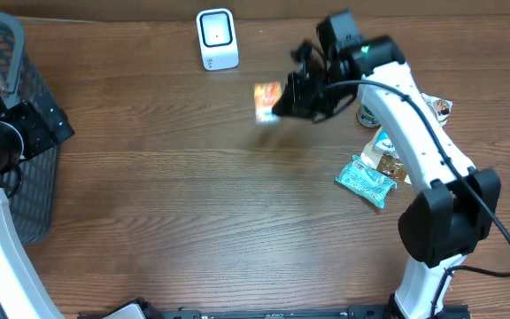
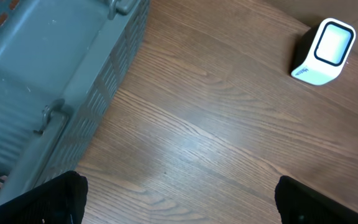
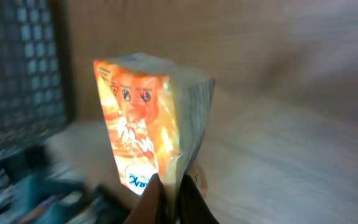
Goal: Scan the item barcode
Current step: 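Lift the orange pack and carry it toward the white scanner, then hold the orange pack in front of the white scanner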
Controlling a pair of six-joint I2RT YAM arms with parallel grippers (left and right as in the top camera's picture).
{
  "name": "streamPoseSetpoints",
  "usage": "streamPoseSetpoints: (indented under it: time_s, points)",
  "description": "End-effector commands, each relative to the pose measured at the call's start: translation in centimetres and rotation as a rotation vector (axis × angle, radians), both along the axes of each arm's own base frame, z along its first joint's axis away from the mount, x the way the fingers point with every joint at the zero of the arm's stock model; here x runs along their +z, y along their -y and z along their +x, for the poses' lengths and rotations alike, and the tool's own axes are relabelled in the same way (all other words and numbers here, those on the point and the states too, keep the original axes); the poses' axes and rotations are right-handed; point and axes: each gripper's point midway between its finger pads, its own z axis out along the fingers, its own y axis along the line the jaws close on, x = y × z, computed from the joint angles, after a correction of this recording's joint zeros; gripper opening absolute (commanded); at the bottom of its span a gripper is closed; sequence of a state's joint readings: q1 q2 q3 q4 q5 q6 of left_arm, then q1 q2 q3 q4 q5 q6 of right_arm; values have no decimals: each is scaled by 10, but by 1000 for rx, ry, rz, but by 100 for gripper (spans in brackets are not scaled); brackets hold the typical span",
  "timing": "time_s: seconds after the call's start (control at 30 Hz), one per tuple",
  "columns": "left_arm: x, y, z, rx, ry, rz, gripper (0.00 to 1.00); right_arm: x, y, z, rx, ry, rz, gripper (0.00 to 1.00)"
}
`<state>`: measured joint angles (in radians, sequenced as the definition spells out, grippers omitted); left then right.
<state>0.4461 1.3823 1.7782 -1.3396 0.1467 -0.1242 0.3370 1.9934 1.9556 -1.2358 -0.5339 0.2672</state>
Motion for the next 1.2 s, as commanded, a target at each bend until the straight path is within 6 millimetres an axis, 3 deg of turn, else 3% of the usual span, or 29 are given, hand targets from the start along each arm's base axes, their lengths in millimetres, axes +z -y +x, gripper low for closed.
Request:
streamPoseSetpoints:
  time_s: [0.0,0.13,0.3,0.47,0.63,1.17]
  points:
    - [2,-1,1,2,9,-5,100,33,14,34,-79,228,-208,4]
    - [2,-1,1,2,9,-5,99,75,12,61,-115,466,-328,4]
    - [2,-1,1,2,9,-5,99,96,7,93,-83,766,-599,4]
    - [2,-1,1,2,9,-5,99,93,-2,117,-51,897,-773,4]
    - [2,-1,1,2,9,-5,100,84,-12,133,-28,945,-802,4]
    - [2,-1,1,2,9,-5,99,75,-26,140,-12,967,-751,4]
